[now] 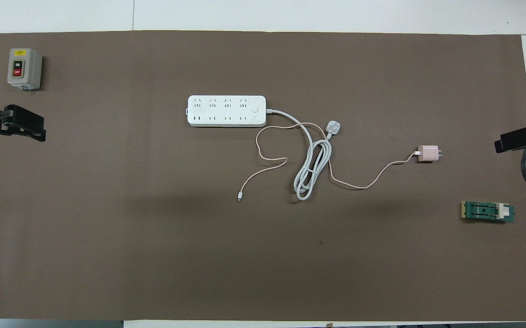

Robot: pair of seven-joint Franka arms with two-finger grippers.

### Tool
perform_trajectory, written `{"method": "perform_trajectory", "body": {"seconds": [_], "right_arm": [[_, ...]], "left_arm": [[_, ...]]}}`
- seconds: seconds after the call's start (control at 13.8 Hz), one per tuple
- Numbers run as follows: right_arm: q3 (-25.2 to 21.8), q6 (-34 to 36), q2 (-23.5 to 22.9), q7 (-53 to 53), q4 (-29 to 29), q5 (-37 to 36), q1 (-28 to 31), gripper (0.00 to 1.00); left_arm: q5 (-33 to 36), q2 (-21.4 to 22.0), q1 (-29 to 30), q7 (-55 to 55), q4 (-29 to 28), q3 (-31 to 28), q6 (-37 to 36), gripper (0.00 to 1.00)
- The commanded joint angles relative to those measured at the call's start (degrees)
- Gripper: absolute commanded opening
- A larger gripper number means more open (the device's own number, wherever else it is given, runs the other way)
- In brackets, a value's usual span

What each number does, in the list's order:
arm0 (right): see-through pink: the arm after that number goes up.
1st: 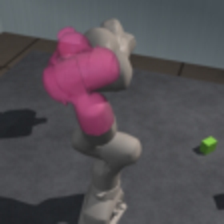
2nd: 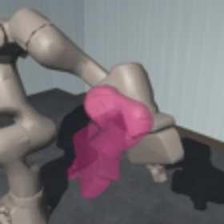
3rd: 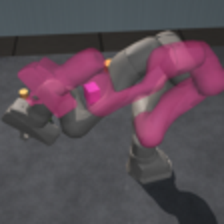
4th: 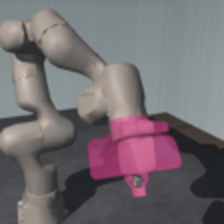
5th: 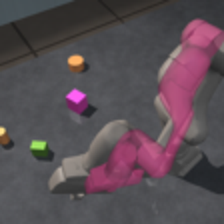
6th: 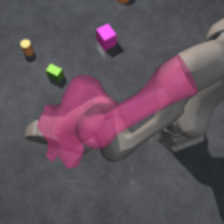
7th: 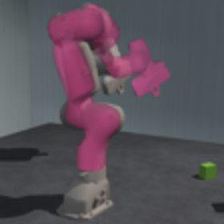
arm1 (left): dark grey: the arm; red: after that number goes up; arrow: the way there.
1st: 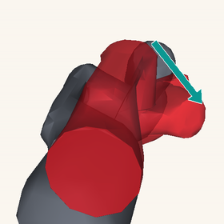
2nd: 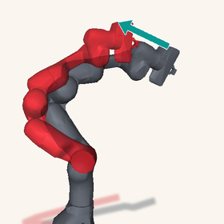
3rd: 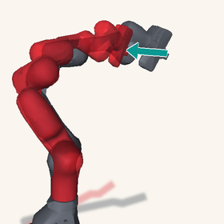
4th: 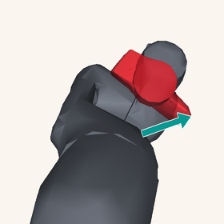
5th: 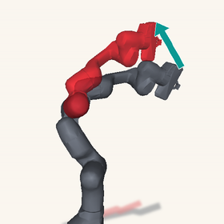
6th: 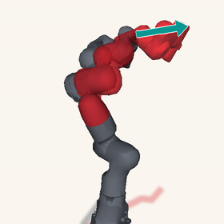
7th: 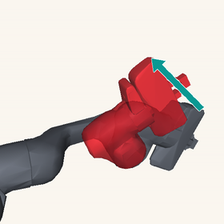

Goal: Plug charger into power strip

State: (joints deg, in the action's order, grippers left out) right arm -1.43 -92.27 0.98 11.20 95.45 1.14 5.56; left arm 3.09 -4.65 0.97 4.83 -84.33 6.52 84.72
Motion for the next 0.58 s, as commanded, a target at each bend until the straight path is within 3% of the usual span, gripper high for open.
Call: {"method": "perform_trajectory", "body": {"seconds": [0.0, 0.51], "right_arm": [[0.11, -0.28, 1.04, 0.05, 1.06, -0.35, 0.33, 1.0], [0.11, -1.69, 1.22, 0.58, 2.37, -0.26, 0.42, 1.0]], "left_arm": [[-0.44, 1.84, 0.0, 0.88, -2.94, -0.28, 1.42, 1.0], [-1.51, 1.93, -0.09, 0.79, -3.12, -0.54, 1.15, 1.0]]}}
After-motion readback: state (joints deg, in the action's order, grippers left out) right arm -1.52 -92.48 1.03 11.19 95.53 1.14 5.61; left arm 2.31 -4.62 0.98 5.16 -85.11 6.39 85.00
